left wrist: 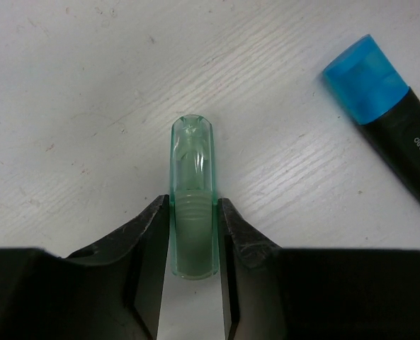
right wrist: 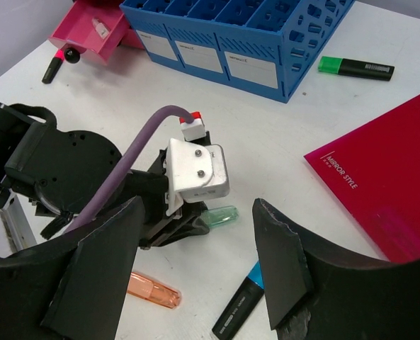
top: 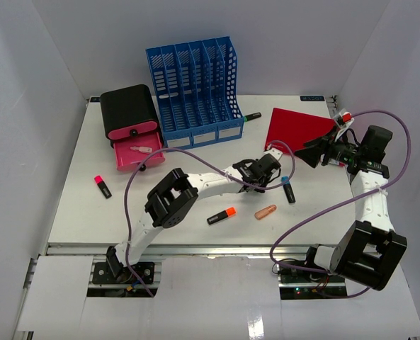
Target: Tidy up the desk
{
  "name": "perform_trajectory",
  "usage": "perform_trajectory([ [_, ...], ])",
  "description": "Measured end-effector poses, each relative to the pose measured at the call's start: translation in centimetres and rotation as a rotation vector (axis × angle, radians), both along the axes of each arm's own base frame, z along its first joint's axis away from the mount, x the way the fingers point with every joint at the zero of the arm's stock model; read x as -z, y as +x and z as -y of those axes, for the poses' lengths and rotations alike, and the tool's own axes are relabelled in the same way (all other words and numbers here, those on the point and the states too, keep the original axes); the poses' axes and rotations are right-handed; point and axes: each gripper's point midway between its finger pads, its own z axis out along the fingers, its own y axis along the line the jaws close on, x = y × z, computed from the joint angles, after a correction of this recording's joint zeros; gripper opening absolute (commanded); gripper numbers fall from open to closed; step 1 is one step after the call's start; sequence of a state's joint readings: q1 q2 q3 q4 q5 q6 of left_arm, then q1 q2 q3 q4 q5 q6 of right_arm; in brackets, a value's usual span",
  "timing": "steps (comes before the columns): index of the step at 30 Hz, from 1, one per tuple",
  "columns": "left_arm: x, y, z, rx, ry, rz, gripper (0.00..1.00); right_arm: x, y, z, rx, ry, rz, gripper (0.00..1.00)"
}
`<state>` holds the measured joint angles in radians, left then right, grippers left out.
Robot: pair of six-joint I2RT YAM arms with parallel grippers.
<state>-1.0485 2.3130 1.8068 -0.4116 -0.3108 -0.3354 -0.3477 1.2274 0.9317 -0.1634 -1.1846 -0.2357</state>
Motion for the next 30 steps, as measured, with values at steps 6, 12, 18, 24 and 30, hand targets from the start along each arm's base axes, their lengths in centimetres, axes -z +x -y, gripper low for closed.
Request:
perform_trajectory([
  [6, -0.2, -1.7, -3.0, -0.05, -0.004, -0.023, 0.16, 0.3, -0.1, -0.1, 0.0, 0.007, -0.009, 0.68],
  [12, -3.3, -3.1, -8.7, -0.157, -0.124, -0.078, 0.15, 0.2, 0.0, 0.0, 0.002, 0.008, -0.005, 0.68],
  [18, -12.3, 0.8, -19.8, -0.451, -0.539, -0.034, 0.16, 0.3, 0.1, 0.0, 0.001, 0.007, -0.001, 0.68],
  [24, -20.2, 3.3, -32.9, -0.786, -0.906, 0.171, 0.21, 0.9, -0.1, -0.7, -0.018, 0.01, -0.018, 0.68],
  [30, -20.8, 6.1, -40.7, -1.038, -1.071, 0.2, 0.2, 1.0, -0.2, -1.3, -0.035, 0.008, -0.019, 0.68],
])
